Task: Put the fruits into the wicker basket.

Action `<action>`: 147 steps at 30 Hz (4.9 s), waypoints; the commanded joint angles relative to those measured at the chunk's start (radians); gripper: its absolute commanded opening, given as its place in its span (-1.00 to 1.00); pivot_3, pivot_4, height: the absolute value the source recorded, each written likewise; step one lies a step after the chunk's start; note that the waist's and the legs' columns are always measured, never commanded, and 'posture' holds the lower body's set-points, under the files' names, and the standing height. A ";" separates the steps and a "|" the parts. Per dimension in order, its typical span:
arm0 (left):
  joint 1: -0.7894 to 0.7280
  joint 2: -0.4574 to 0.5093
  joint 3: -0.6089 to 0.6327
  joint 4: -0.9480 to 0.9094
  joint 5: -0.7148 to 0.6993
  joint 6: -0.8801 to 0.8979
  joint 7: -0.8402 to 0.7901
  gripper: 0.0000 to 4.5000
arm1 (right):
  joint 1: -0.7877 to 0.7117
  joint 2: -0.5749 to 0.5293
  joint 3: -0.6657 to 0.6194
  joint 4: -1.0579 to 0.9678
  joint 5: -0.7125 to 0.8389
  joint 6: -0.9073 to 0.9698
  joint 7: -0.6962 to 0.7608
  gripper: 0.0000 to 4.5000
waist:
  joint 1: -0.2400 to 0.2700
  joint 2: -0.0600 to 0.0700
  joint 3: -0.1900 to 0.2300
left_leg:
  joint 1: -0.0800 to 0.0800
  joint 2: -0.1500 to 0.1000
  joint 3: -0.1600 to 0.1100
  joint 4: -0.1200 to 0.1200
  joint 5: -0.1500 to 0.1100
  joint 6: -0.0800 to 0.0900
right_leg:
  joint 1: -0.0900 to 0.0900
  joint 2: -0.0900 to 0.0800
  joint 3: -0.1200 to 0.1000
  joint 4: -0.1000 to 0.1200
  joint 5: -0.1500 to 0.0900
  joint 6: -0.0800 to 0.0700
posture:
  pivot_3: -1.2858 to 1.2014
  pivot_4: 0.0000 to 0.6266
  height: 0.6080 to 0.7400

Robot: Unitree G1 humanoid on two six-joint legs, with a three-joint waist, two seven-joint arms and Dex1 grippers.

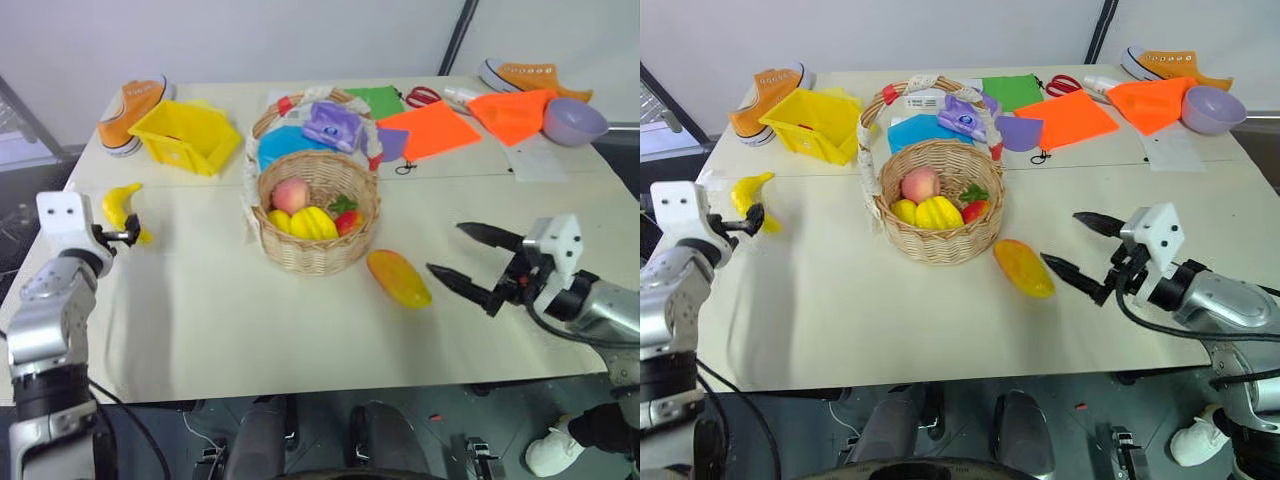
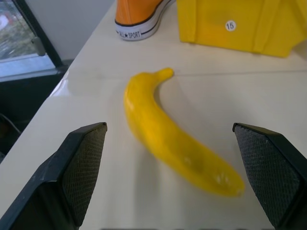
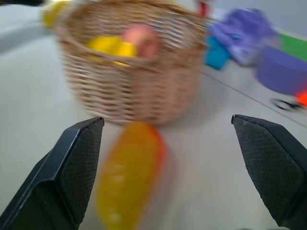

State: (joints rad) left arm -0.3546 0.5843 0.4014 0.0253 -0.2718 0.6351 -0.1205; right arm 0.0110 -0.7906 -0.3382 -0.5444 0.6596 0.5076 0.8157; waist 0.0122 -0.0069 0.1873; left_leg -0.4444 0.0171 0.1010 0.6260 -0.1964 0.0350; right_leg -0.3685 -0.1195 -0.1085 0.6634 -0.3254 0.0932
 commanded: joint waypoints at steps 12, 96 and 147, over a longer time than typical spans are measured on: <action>-0.344 -0.072 -0.008 0.367 0.087 0.113 0.237 1.00 | -0.184 0.046 0.236 -0.200 0.085 0.049 -0.050 0.98 | 0.004 -0.014 0.003 | -0.003 0.000 0.000 0.004 0.001 0.001 | -0.001 0.000 -0.002 0.001 0.001 0.003 | 0.03 -0.52 0.84; 0.004 0.186 -0.381 -0.623 -0.379 0.002 -0.793 1.00 | -0.089 0.134 0.309 0.162 -0.266 0.099 -0.204 0.13 | 0.000 -0.010 0.004 | -0.001 0.000 0.001 0.003 0.004 -0.004 | 0.002 0.000 -0.002 -0.001 0.002 0.002 | 0.03 -0.52 0.84; 0.100 0.008 -0.224 -0.525 -0.396 -0.134 -0.613 1.00 | -0.738 0.420 0.334 0.592 -0.388 -0.088 -0.318 0.55 | -0.023 -0.007 0.005 | -0.002 0.004 0.005 0.002 0.007 -0.007 | -0.003 0.002 -0.003 0.002 0.004 0.000 | 0.03 -0.52 0.84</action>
State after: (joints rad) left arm -0.2543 0.5935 0.1701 -0.4726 -0.6690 0.5215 -0.7402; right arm -0.7063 -0.3703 0.0270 0.0585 0.2612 0.4492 0.4954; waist -0.0113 -0.0144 0.1921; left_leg -0.4463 0.0204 0.1059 0.6283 -0.1897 0.0285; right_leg -0.3720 -0.1177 -0.1113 0.6656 -0.3213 0.0931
